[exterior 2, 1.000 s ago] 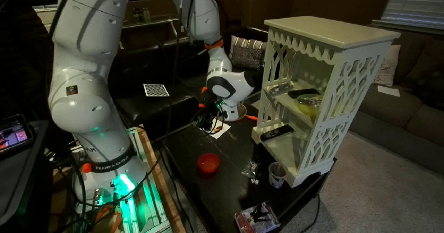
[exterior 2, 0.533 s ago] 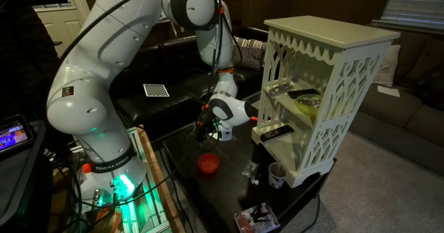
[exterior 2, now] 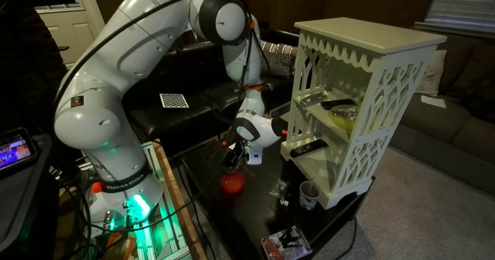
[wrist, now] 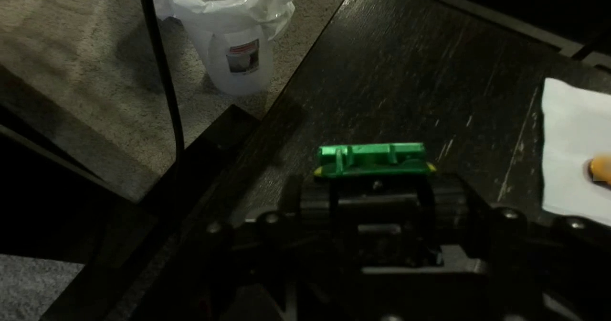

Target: Remove the toy car from the cabinet and put it in the orange bowl

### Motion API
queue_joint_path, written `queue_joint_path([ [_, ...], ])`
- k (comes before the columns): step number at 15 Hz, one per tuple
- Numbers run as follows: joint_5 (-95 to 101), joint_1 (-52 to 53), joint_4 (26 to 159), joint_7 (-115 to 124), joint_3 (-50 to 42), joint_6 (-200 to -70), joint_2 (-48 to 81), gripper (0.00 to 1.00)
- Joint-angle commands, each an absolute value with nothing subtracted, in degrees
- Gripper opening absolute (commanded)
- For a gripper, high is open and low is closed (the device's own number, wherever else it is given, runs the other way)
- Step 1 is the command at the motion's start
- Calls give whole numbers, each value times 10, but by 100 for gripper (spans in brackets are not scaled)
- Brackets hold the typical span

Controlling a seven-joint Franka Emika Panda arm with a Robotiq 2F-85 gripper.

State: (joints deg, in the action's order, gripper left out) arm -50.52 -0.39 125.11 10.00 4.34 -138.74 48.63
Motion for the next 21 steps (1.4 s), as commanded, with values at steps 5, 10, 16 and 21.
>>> queue_joint_path([
  [5, -521, 3, 1147, 156, 40, -1399, 613, 47],
  [10, -509, 8, 1096, 197, 33, -1382, 661, 47],
  [16, -500, 14, 1057, 237, 22, -1359, 699, 47],
  [21, -497, 16, 1037, 252, 16, -1334, 718, 94],
])
